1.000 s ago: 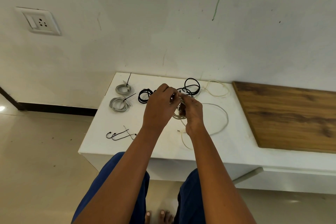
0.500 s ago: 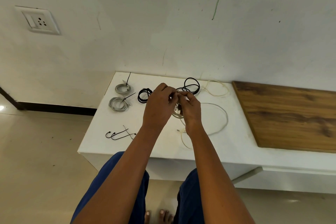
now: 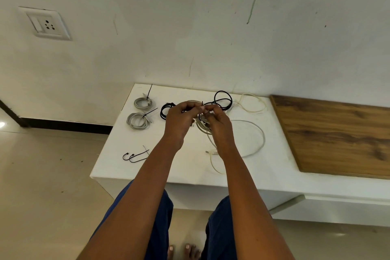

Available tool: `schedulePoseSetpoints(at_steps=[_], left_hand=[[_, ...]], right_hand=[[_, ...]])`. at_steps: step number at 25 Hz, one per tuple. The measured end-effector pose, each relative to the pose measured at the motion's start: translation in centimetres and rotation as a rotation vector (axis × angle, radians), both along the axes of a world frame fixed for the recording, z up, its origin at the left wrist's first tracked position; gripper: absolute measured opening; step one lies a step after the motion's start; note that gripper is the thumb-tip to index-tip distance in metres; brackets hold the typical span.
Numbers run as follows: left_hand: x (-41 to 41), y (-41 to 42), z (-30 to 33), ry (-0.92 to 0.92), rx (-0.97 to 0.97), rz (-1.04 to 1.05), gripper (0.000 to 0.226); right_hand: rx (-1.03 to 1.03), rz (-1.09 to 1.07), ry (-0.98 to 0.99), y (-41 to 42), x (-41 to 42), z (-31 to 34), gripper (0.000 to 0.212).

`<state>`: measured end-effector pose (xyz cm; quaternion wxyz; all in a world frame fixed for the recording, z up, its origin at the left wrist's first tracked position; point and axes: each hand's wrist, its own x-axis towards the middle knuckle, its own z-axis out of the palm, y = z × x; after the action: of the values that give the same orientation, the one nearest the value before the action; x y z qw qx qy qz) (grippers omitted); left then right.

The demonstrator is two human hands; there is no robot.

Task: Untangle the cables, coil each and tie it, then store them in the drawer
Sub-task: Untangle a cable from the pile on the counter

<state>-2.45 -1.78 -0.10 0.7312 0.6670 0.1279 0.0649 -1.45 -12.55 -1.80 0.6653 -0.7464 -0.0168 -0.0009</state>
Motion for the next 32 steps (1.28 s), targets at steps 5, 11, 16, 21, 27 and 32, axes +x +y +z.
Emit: schedulePoseSetpoints(at_steps=[5,11,16,21,27,32], left_hand=[[-0.2,0.5,0.4,0.046,-0.135,-0.034,0.014],[-0.2,0.8,0.8,0.07,-0.249,-0.048,0.013],[-0.5,0.3,0.7,0.003,-0.086,-0.081,0.015],[0.6,2.2,1.3,0.011,-0.278,0.019,0.017],[0.1,2.6,-0.9,0.057,-0.007,-0.055,0.008],[-0.1,1.4,-1.1,-0.097,0.285,-0.184,0.015]], right_hand=[[0.07,0.031,0.014,0.2,0.0,0.4,0.012],[0.215,0.064,0.05,0.1,-0.1,0.9,0.015],[0.266,0.009,0.179,-0.4,0.5,0.8,0.014],[0.051,0.036,0.286,-0.9,0.2,-0.7,0.022],[0.546,-0.01,0.419,-2.0,1.5,-1.0,0.03],[0.512,-0.032,0.426,-1.6,1.6,-1.2,0.03]])
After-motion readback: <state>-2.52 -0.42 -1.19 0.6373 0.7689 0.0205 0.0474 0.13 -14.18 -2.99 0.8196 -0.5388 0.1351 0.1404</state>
